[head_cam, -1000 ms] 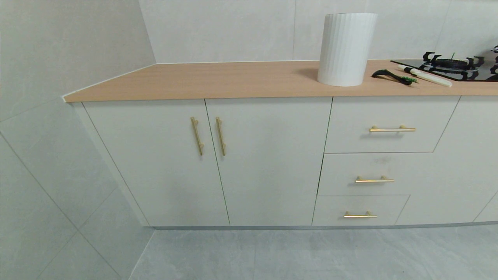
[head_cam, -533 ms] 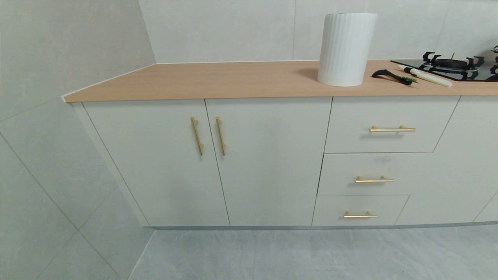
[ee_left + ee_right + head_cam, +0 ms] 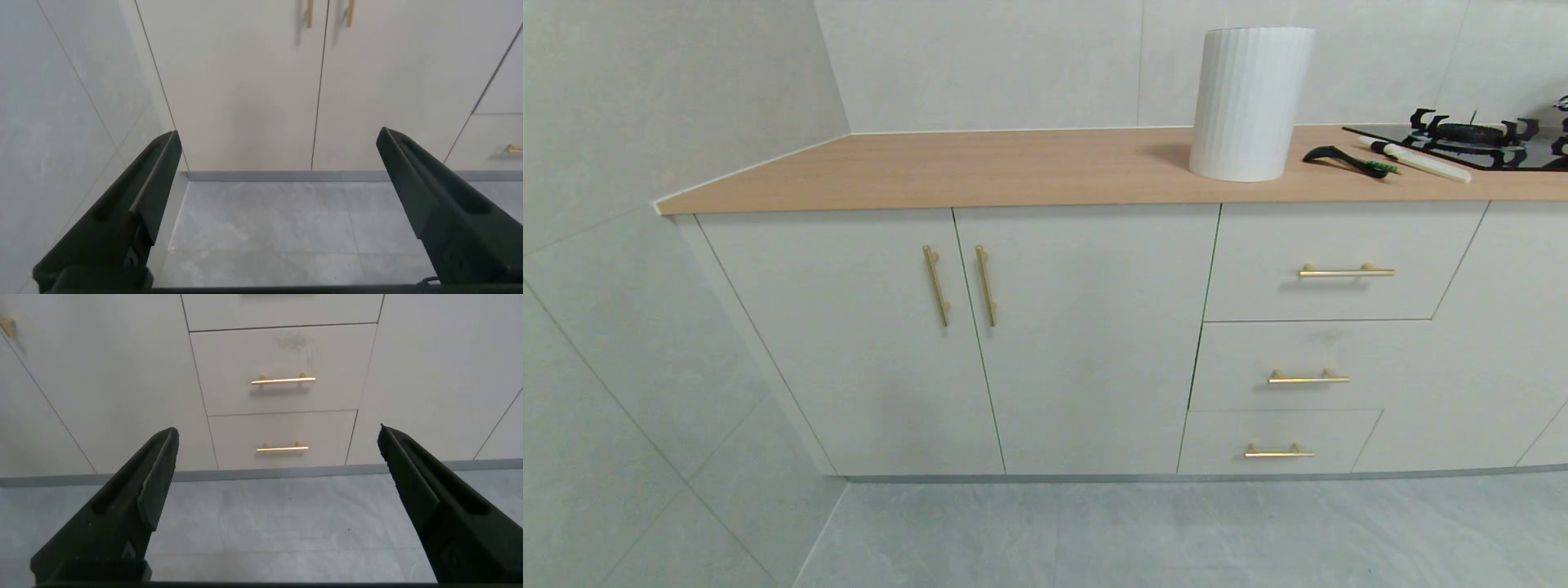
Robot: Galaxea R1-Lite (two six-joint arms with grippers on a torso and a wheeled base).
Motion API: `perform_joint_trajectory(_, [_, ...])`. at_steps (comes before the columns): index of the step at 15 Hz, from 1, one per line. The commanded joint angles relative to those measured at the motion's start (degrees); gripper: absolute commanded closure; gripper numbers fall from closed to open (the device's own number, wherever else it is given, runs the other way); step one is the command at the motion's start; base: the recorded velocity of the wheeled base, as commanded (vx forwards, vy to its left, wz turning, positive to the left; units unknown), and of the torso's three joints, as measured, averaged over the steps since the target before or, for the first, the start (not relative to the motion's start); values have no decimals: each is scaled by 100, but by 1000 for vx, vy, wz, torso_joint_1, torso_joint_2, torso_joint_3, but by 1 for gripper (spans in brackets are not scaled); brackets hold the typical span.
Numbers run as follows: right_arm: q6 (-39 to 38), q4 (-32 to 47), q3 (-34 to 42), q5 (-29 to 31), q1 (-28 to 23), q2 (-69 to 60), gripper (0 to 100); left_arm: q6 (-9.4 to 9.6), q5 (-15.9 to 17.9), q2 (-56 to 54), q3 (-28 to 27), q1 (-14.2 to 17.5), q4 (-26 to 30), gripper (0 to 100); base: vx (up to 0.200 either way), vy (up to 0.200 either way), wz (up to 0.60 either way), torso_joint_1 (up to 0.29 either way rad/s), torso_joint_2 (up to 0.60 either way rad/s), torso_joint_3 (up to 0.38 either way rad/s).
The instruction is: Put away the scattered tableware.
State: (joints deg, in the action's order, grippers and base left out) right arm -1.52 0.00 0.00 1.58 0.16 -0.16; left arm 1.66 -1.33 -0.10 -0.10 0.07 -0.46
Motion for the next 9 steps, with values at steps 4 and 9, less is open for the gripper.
perform_joint_trajectory(4, [38,0,0,-9,2,25,0,45,133,10,1,1,2,0,0,-50,0,1,2,1])
perform_joint_trajectory(9, [38,0,0,-18,2,25,0,45,256,10,1,1,2,0,0,-200,0,8,1,1])
